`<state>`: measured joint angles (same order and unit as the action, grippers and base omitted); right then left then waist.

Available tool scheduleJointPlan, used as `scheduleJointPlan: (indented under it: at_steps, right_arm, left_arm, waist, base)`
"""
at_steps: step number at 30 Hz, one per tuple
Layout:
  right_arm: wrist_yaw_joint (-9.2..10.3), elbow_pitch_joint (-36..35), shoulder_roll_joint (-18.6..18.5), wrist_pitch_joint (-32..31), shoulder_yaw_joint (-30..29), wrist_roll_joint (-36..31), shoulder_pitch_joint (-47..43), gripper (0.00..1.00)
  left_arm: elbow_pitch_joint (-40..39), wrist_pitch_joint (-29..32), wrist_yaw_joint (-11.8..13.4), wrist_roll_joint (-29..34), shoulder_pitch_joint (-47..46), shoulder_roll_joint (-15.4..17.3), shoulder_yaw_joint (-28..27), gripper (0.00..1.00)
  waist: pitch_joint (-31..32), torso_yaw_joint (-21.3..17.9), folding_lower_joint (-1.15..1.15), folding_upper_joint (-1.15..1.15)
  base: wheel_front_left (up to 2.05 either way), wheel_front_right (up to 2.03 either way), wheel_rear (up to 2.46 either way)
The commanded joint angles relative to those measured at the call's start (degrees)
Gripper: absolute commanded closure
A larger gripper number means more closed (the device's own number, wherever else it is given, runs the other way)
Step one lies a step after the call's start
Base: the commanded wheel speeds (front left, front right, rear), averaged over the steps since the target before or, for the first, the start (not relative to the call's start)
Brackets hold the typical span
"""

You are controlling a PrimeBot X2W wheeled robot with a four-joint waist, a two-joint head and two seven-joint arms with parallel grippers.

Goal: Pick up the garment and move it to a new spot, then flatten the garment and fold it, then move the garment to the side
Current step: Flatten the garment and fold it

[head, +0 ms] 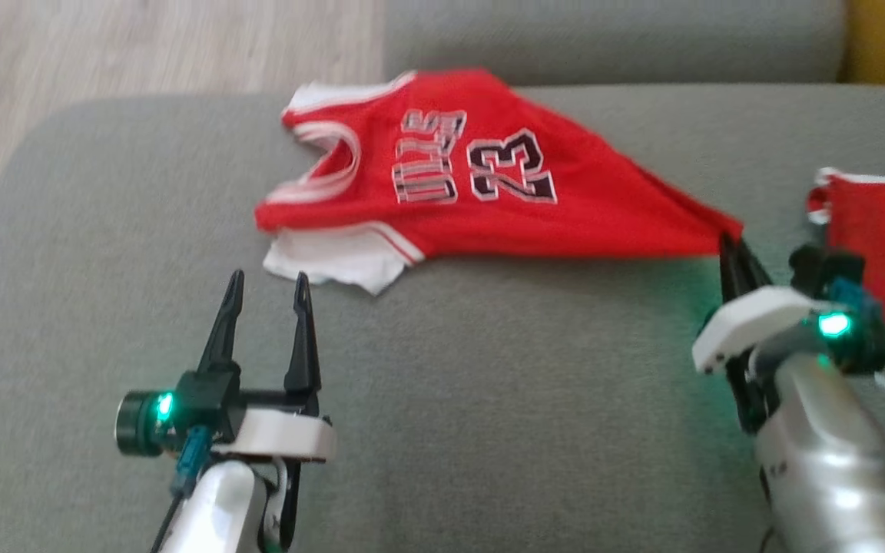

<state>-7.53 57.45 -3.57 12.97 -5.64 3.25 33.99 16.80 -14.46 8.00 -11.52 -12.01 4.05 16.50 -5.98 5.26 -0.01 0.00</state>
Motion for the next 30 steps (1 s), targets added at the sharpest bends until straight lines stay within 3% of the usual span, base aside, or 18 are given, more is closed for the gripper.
scheduleJointPlan:
  at_steps: [1, 5, 6, 7, 23, 30]
  right_arm:
    - [0.04, -3.5, 0.7, -0.9, 2.0, 1.4, -0.9, 1.00]
    - [0.04, -10.3, 0.7, -4.6, 2.0, 2.7, -5.8, 1.00]
    - [0.04, -12.0, 0.7, -5.4, 1.6, 2.4, -6.8, 0.85]
    - [0.04, -13.9, 0.7, -5.9, 1.1, 2.2, -7.7, 0.00]
    - [0.04, -41.0, 0.7, -3.4, 7.9, 5.4, -24.7, 0.00]
    - [0.04, -46.9, 0.7, -3.0, 10.2, 6.7, -26.6, 0.00]
  left_arm:
    - [-1.7, -0.5, -0.2, 0.4, -0.6, 1.0, -2.2, 0.00]
    - [-2.1, -0.5, -0.1, 0.4, 0.0, 1.0, -1.9, 0.00]
    - [-2.2, -0.5, -0.1, 0.4, 0.1, 1.0, -1.9, 0.00]
    - [-2.2, -0.5, -0.2, 0.4, 0.1, 1.0, -1.7, 0.00]
    - [-1.3, -0.2, -0.4, -1.1, 0.9, 2.5, -2.6, 0.00]
    - [3.3, 7.3, -1.4, -2.7, -2.0, 4.6, -3.1, 0.00]
  waist:
    - [2.9, -2.4, 0.01, 0.00]
    - [3.7, -2.7, 0.01, 0.00]
    - [3.7, -2.7, 0.01, 0.00]
    - [3.7, -2.6, 0.01, 0.00]
    - [3.6, -5.0, 0.01, 0.00]
    - [0.8, -9.1, 0.01, 0.00]
  base:
    - [0.00, 0.00, 0.00]
    - [0.00, 0.00, 0.00]
    - [0.00, 0.00, 0.00]
    - [0.00, 0.00, 0.00]
    - [0.00, 0.00, 0.00]
    - [0.00, 0.00, 0.00]
